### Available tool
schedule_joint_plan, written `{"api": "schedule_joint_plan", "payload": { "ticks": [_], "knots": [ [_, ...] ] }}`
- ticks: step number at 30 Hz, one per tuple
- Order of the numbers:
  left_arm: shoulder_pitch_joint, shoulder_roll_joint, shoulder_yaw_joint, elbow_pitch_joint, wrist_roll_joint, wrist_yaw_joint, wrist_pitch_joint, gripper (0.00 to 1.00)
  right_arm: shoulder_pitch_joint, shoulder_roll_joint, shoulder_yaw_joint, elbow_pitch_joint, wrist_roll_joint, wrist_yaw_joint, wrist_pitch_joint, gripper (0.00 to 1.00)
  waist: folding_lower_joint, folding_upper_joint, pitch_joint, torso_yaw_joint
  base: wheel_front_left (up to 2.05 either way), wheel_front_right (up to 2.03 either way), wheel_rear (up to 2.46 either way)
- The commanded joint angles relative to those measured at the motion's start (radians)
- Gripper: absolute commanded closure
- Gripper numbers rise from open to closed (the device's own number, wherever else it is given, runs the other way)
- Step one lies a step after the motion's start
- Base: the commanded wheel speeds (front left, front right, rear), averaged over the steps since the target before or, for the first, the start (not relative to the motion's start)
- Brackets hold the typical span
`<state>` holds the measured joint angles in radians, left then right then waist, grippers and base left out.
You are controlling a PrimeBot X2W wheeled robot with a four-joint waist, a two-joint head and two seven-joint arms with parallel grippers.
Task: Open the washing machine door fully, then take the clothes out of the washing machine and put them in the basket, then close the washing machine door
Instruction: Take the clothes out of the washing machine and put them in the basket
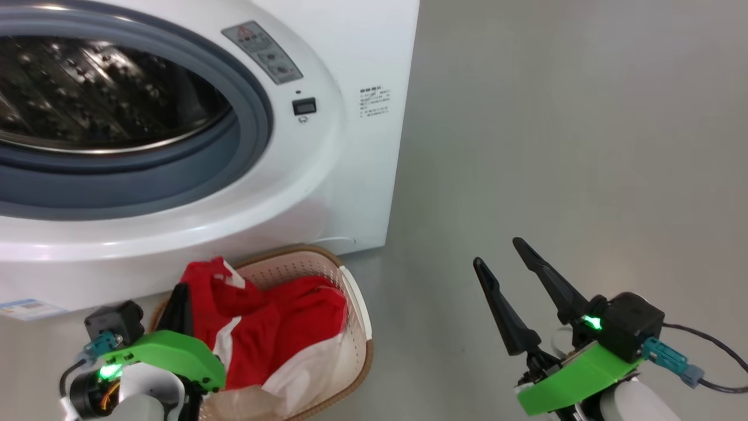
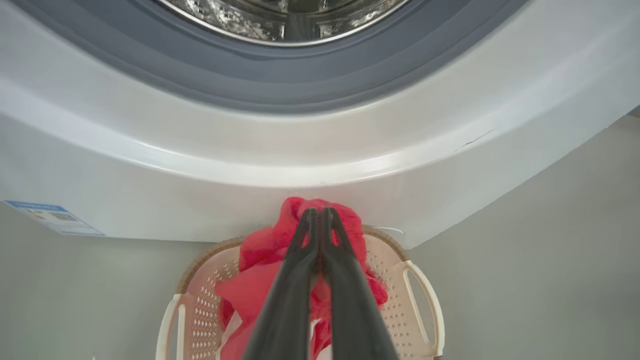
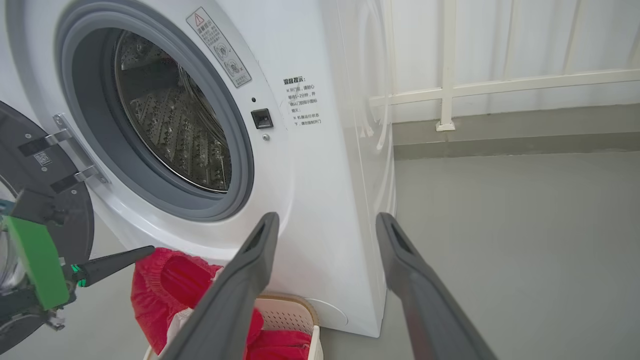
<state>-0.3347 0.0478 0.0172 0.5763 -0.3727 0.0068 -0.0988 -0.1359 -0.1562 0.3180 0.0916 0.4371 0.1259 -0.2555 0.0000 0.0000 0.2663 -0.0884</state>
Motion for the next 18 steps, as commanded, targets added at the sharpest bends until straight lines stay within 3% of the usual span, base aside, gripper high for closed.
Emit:
{"api": "schedule_joint_plan", "payload": {
  "ticks": [1, 9, 14, 18],
  "knots": [
    [-0.031, 0.023, 0.034, 0.015, -0.006, -0.008, -0.017, 1.0, -0.03, -0.001, 0.027, -0.027, -0.006, 0.005, -0.006, 0.0, 0.0, 0.0, 0.038, -0.017, 0.0, 0.0, 0.0],
    [-0.188, 0.024, 0.057, 0.371, -0.084, -0.062, 0.027, 1.0, -0.072, 0.008, 0.026, -0.027, -0.014, 0.005, -0.006, 0.0, 0.0, 0.0, 0.123, -0.046, 0.0, 0.0, 0.0],
    [-0.271, 0.034, 0.058, 0.522, -0.118, -0.094, 0.1, 1.0, -0.092, 0.02, 0.028, -0.028, -0.019, 0.005, -0.006, 0.0, 0.0, 0.0, 0.167, -0.07, 0.0, 0.0, 0.0],
    [-0.316, 0.062, 0.033, 0.613, -0.1, -0.091, 0.152, 1.0, -0.105, 0.028, 0.036, -0.022, -0.029, 0.005, -0.006, 0.0, 0.0, 0.0, 0.196, -0.091, 0.0, 0.0, 0.0]
  ]
}}
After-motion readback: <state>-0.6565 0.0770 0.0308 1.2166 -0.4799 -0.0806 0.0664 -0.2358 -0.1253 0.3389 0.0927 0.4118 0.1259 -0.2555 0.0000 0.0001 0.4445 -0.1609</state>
